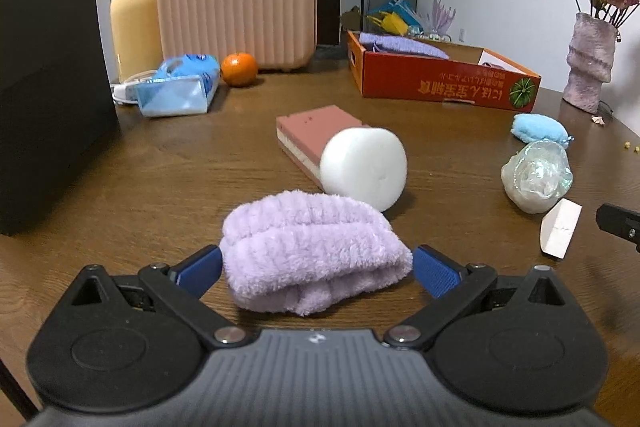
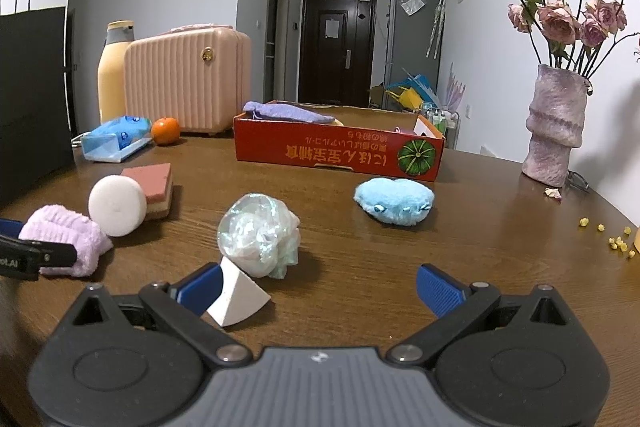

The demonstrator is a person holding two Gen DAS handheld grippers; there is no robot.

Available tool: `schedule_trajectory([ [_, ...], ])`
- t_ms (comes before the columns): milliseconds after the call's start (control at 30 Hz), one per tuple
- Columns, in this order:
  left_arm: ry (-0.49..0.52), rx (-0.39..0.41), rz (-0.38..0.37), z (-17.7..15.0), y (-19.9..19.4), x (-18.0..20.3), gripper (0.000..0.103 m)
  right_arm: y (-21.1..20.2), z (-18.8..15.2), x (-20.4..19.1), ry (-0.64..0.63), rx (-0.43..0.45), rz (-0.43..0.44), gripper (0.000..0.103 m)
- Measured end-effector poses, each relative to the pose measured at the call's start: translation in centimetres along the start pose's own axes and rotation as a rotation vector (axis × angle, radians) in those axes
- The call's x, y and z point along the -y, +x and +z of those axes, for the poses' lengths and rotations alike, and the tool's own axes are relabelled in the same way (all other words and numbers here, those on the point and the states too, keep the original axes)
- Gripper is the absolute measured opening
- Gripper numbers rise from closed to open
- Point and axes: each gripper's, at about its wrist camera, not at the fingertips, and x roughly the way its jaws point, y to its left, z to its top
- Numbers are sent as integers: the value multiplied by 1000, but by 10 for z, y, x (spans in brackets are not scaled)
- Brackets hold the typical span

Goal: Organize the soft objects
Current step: 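Move the left gripper to the lavender fuzzy towel roll and close on it, then lift the towel roll with the left gripper while the right gripper grasps the white triangular sponge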

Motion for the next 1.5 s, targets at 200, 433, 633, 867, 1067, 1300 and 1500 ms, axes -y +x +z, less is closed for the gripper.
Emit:
schedule_trajectory([
  [200, -30, -25, -9, 7, 11, -5, 103, 1, -1, -2, -12, -4, 2, 103],
  [433, -4, -43, -2, 15, 22, 1, 103, 2, -2, -4, -21, -10, -1, 103],
  [633, 26, -78, 28, 17, 37, 7, 103, 2, -3, -4, -22, -12, -2, 103],
  [867, -9, -98, 17, 16, 42, -2, 91, 2, -3, -4, -21, -12, -2, 103],
  [1067, -26, -73, -10, 16, 36, -4, 74, 2, -3, -4, -20, -12, -2, 103],
  [1300, -70, -4, -26, 16, 21, -11, 49, 2, -3, -3, -14, -11, -5, 103],
  [1500, -57, 134, -21, 13, -4, -5, 27, 2, -3, -3, -14, -11, -6, 103],
])
